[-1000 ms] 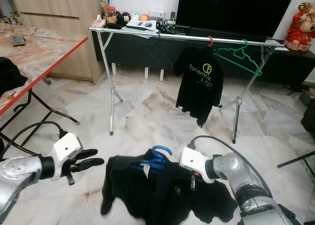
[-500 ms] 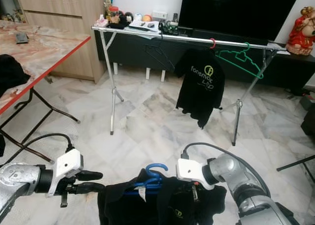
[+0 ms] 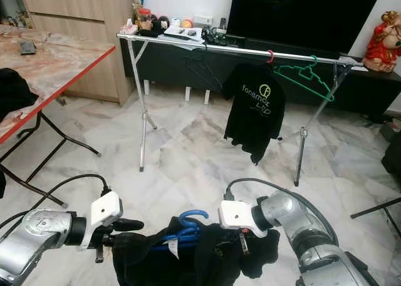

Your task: Hang hanger

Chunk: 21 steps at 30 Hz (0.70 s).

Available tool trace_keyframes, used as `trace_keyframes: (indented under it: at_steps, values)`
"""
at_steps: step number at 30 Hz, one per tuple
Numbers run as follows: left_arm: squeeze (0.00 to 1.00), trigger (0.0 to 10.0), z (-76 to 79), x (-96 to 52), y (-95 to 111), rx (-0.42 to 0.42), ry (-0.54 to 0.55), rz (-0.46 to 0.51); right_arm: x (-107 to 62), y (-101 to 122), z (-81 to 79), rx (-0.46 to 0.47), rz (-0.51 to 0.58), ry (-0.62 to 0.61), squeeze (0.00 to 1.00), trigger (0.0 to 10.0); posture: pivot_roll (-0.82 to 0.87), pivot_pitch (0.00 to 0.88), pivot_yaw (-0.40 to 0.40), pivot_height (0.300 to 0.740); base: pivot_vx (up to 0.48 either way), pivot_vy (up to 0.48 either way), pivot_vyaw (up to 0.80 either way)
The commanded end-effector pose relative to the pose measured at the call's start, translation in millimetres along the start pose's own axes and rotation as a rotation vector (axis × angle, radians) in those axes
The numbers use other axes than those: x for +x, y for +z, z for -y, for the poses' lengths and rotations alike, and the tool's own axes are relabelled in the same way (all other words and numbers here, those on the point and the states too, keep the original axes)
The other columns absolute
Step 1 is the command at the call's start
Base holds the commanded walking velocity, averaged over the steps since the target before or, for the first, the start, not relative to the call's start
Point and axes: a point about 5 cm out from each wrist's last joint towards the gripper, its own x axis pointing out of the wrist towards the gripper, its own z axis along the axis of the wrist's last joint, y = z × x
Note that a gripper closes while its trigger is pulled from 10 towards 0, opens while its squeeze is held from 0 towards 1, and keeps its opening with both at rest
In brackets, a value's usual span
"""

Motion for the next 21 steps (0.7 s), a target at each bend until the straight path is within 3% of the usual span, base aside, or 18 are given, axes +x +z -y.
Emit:
trace_keyframes:
  at_steps: [1,9,20,21]
  values:
    - [0.00,10.0,-0.2,4.1,2,0.018,-0.016,-0.003,-6.8,13,10.4,-0.056,0.029,-0.034,0.00,0.0,0.09,0.000,-0.120,0.740,0.000,0.000,0.00]
    - [0.00,10.0,5.5,11.8,3,0.024,-0.062,-0.002,-6.8,20,17.6,-0.073,0.040,-0.085,0.00,0.0,0.09,0.000,-0.121,0.740,0.000,0.000,0.00]
    - [0.00,10.0,-5.4,25.5,10,0.076,0.056,0.009,-2.5,32,21.9,-0.103,0.085,-0.079,0.00,0.0,0.09,0.000,-0.123,0.740,0.000,0.000,0.00]
    - [0.29,10.0,-3.5,27.0,11,0.064,0.034,0.019,-2.4,33,22.5,-0.105,0.090,-0.081,0.00,0.0,0.09,0.000,-0.122,0.740,0.000,0.000,0.00]
